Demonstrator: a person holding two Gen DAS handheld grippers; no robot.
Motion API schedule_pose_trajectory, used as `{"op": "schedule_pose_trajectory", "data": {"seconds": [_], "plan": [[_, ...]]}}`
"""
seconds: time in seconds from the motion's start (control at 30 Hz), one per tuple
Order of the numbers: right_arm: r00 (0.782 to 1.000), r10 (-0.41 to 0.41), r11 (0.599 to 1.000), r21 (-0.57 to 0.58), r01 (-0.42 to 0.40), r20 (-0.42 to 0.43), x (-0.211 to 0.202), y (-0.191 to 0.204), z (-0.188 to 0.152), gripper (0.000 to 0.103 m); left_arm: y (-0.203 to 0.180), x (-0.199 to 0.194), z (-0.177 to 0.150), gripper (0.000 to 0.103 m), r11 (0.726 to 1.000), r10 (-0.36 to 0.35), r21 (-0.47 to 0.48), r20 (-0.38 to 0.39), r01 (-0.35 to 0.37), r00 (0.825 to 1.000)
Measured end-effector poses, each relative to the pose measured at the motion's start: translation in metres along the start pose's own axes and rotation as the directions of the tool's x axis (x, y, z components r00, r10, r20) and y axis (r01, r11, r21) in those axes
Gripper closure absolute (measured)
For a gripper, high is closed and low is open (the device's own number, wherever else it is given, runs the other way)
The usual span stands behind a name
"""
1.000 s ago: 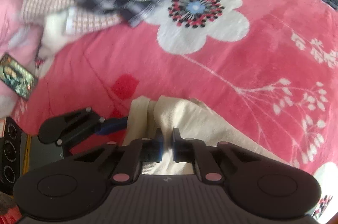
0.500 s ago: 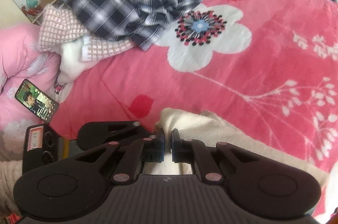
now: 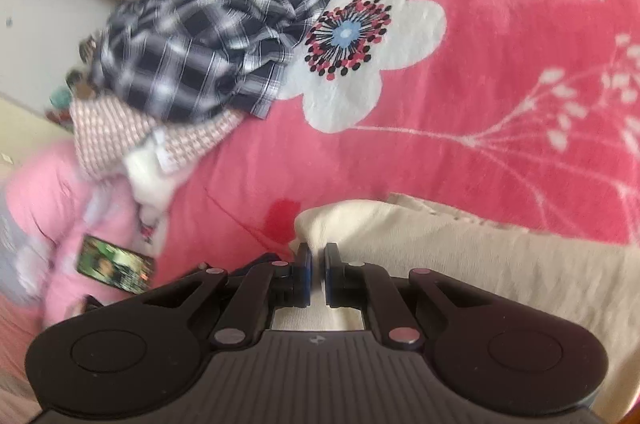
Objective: Fold clothes
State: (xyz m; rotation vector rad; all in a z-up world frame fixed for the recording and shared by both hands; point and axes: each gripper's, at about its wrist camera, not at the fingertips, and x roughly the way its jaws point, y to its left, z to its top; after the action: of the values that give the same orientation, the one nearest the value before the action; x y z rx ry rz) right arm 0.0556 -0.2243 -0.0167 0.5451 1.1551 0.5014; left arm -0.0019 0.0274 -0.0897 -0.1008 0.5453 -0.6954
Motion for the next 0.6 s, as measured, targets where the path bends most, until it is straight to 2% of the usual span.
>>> {"op": "schedule_pose_trajectory", "data": {"seconds": [0.1, 0.23, 0.4, 0.5, 0.6], "plan": [[0.998, 0.055, 0.996, 0.075, -0.056, 0.013, -0.001, -0.011, -0.001, 0.096, -0.004, 0.012, -0.002, 0.066, 0.999, -0.04, -0.009, -0.016, 0.04, 0.999], [0.994, 0.107, 0.983, 0.147, -0.112, 0.037, -0.003, -0.022, -0.003, 0.096, -0.02, 0.017, 0.0, 0.079, 0.993, -0.099, 0.064, 0.007, 0.098, 0.995], [0.988, 0.147, 0.97, 0.19, -0.154, 0.053, -0.003, -0.03, -0.005, 0.096, -0.033, 0.016, -0.001, 0.083, 0.976, -0.092, 0.2, 0.02, 0.086, 0.996], [0.986, 0.158, 0.969, 0.183, -0.163, 0.043, -0.002, -0.029, -0.004, 0.096, -0.048, 0.014, -0.002, 0.085, 0.942, -0.071, 0.33, 0.032, 0.057, 0.997], [0.987, 0.159, 0.976, 0.146, -0.16, 0.023, 0.001, -0.022, -0.003, 0.096, -0.05, 0.025, -0.002, 0.085, 0.933, -0.085, 0.352, 0.018, 0.074, 0.996]]}}
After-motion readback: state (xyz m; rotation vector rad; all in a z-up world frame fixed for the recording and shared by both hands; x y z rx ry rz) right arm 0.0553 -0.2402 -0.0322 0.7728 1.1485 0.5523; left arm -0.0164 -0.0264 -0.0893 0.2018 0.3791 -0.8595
